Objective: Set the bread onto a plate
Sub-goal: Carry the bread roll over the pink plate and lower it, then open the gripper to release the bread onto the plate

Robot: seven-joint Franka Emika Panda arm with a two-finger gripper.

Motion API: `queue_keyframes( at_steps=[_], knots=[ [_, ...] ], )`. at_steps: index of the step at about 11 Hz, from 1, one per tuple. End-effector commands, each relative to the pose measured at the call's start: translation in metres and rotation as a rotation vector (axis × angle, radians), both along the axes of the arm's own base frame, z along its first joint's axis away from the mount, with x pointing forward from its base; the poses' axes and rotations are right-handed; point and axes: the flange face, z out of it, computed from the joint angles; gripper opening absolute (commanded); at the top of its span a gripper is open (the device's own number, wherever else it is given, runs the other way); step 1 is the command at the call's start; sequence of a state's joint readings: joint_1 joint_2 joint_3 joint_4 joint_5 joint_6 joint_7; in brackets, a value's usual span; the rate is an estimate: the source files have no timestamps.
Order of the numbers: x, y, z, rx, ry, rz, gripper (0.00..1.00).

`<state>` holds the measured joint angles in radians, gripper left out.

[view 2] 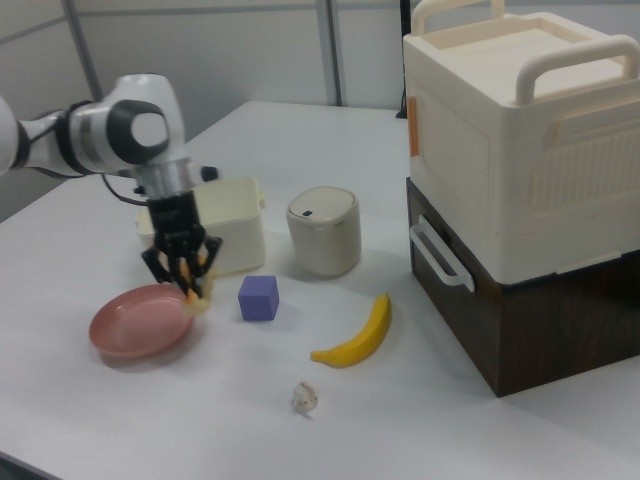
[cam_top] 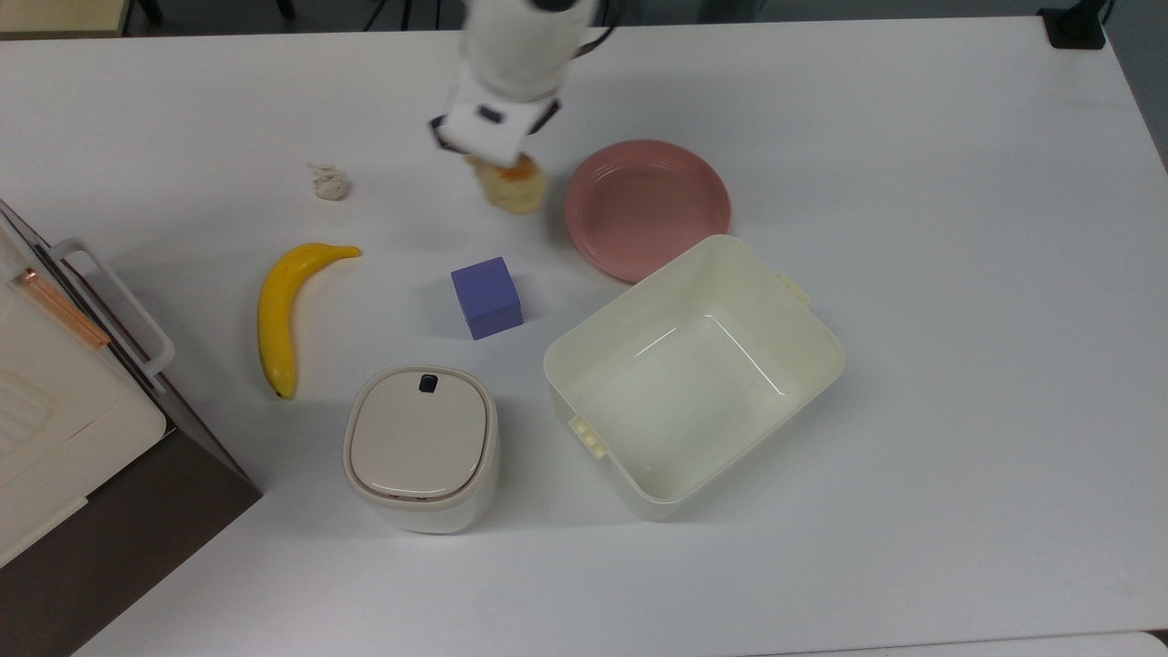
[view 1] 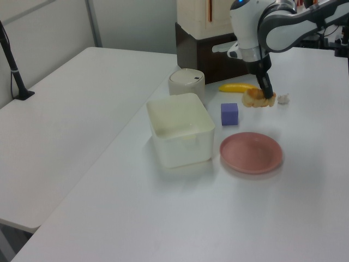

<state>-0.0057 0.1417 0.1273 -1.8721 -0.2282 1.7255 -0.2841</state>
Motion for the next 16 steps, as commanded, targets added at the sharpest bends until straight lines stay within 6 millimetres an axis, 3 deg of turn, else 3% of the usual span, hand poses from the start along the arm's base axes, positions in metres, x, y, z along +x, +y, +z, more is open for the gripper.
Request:
queue_keyframes(
  at_steps=[1, 3, 7, 8, 9, 10, 14, 16],
  knots=[
    [-0.009, 0.070, -0.004, -0.009, 0.005, 0.034, 0.00],
    [-0.011, 0.105, -0.020, -0.020, -0.021, 0.018, 0.00],
    [-0.011, 0.126, -0.067, -0.033, 0.017, 0.018, 0.00],
    [-0.011, 0.126, -0.069, -0.032, 0.017, 0.017, 0.08],
    [-0.010, 0.125, -0.067, -0.032, 0.014, 0.014, 0.64],
    [-0.010, 0.126, -0.066, -0.036, 0.008, 0.007, 1.00],
    [-0.008, 0.125, -0.055, -0.043, -0.013, 0.000, 1.00],
    [-0.007, 0.112, -0.004, -0.042, -0.114, -0.085, 1.00]
  ],
)
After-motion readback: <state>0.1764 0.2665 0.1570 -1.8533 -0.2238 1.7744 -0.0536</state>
